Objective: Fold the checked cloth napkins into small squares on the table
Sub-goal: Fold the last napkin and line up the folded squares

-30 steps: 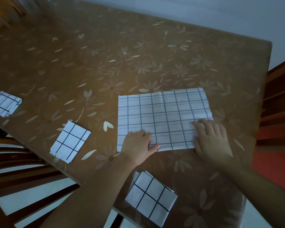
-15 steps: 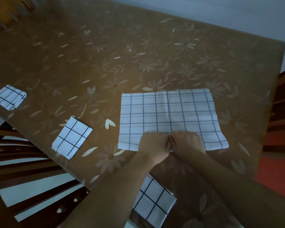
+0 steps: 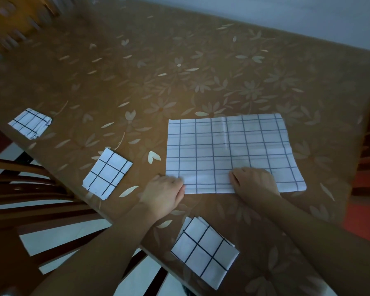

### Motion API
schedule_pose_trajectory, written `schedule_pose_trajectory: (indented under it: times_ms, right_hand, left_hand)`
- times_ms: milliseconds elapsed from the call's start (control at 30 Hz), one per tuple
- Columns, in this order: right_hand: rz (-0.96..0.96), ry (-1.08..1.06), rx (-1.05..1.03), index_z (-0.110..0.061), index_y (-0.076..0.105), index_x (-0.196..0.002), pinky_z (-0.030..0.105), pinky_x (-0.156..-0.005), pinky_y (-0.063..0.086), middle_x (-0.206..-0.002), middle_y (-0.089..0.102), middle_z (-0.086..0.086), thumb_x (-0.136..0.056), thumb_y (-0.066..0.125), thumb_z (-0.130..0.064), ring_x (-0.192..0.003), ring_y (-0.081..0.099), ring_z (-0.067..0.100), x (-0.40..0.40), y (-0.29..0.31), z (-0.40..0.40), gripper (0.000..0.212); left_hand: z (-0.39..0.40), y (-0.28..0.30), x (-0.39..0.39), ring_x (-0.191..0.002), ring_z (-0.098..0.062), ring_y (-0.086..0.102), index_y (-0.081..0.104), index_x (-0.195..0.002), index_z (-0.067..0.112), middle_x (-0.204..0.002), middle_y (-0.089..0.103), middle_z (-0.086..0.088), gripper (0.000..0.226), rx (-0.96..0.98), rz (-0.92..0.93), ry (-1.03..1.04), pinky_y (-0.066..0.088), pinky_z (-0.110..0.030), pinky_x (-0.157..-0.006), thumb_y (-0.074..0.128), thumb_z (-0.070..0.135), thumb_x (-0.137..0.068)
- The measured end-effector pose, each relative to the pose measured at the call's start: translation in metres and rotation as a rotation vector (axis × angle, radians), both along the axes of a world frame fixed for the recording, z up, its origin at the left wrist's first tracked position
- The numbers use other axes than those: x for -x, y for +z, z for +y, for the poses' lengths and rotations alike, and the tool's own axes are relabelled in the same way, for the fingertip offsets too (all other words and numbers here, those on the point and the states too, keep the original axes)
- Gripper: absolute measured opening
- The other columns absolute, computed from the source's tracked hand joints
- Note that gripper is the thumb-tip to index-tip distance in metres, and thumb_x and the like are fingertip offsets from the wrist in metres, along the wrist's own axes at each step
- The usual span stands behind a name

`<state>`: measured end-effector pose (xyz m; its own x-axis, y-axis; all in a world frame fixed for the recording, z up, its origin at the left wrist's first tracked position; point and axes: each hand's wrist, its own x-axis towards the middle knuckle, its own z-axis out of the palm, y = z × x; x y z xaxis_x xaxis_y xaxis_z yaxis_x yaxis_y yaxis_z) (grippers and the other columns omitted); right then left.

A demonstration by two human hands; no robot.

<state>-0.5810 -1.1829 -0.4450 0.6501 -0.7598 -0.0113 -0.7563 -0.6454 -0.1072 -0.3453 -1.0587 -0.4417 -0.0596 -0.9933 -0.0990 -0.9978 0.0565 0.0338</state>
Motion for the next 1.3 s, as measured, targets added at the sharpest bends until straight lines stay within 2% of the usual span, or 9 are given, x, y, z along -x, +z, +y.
schedule_pose_trajectory:
  times_ms: [233,433,567,700,933,1033,1133,1200,1300]
  right_hand:
    - [0.165,-0.168,-0.022,-0.025,0.046,-0.074,0.031,-0.055,0.039,-0.074,0.063,-0.003,-0.099,0.034,-0.040,-0.068,0.063,0.022,0.107,0.013,-0.019,0.031]
    - [0.207,-0.197,-0.106,-0.025,0.047,-0.076,0.029,-0.058,0.035,-0.073,0.058,-0.006,-0.101,0.031,-0.037,-0.068,0.060,0.017,0.106,0.028,-0.018,0.032]
    - [0.042,0.003,-0.014,-0.025,0.052,-0.083,0.033,-0.070,0.031,-0.079,0.052,-0.006,-0.093,0.047,-0.032,-0.072,0.055,0.018,0.113,0.039,-0.013,0.014]
    - [0.274,0.212,-0.026,-0.028,0.055,-0.111,0.033,-0.082,0.031,-0.104,0.057,-0.006,-0.088,0.047,-0.033,-0.097,0.055,0.015,0.122,0.042,-0.022,0.024]
    - [0.436,0.340,0.024,-0.021,0.057,-0.103,0.032,-0.087,0.035,-0.102,0.061,-0.004,-0.091,0.039,-0.020,-0.095,0.058,0.018,0.105,0.041,-0.039,0.022]
    - [0.365,0.324,0.017,-0.019,0.059,-0.101,0.031,-0.083,0.036,-0.102,0.061,-0.001,-0.088,0.042,-0.025,-0.095,0.057,0.019,0.106,0.039,-0.040,0.022]
    - [0.210,0.261,0.043,-0.017,0.063,-0.091,0.034,-0.078,0.040,-0.092,0.063,0.001,-0.082,0.051,-0.035,-0.087,0.059,0.021,0.108,0.038,-0.034,0.023]
    - [0.121,0.220,0.048,-0.017,0.063,-0.079,0.035,-0.070,0.044,-0.079,0.062,0.002,-0.076,0.056,-0.038,-0.075,0.060,0.022,0.107,0.041,-0.026,0.022]
    - [-0.098,0.204,0.081,-0.018,0.056,-0.059,0.030,-0.054,0.044,-0.058,0.055,-0.001,-0.062,0.069,-0.037,-0.054,0.055,0.020,0.106,0.051,-0.009,0.023]
  left_hand:
    - [-0.003,0.001,0.004,-0.065,-0.014,0.044,0.049,-0.093,0.023,-0.072,0.048,0.008,0.028,-0.073,-0.045,0.030,0.037,-0.033,-0.072,0.024,0.034,-0.101]
    - [-0.016,0.019,0.008,-0.062,-0.014,0.044,0.047,-0.087,0.022,-0.069,0.044,0.006,0.027,-0.210,-0.116,-0.003,0.031,-0.031,-0.063,0.026,0.034,-0.099]
    - [-0.029,0.027,0.012,-0.062,-0.013,0.045,0.045,-0.086,0.023,-0.071,0.049,0.003,0.026,-0.315,-0.212,-0.020,0.031,-0.029,-0.053,0.026,0.036,-0.098]
    - [-0.037,0.033,0.021,-0.053,-0.008,0.037,0.044,-0.087,0.024,-0.063,0.042,0.005,0.021,-0.345,-0.271,-0.024,0.032,-0.026,-0.050,0.030,0.037,-0.097]
    - [-0.051,0.049,0.047,-0.071,-0.018,0.047,0.047,-0.081,0.023,-0.066,0.040,0.005,0.025,-0.409,-0.359,0.084,0.036,-0.031,-0.062,0.037,0.041,-0.094]
    - [-0.057,0.053,0.080,-0.075,-0.020,0.053,0.058,-0.098,0.019,-0.087,0.054,0.001,0.032,-0.305,-0.149,0.034,0.043,-0.034,-0.069,0.034,0.039,-0.096]
    - [-0.059,0.055,0.127,-0.090,-0.024,0.060,0.042,-0.133,0.026,-0.122,0.048,0.001,0.042,-0.252,0.131,-0.063,0.048,-0.034,-0.067,0.041,0.040,-0.093]
    - [-0.062,0.053,0.157,-0.093,-0.027,0.061,0.040,-0.133,0.025,-0.129,0.046,0.000,0.045,-0.208,0.148,-0.063,0.048,-0.035,-0.067,0.045,0.044,-0.091]
    - [-0.061,0.048,0.185,-0.093,-0.026,0.062,0.052,-0.123,0.022,-0.121,0.054,-0.001,0.036,-0.100,0.128,-0.014,0.048,-0.035,-0.070,0.044,0.041,-0.094]
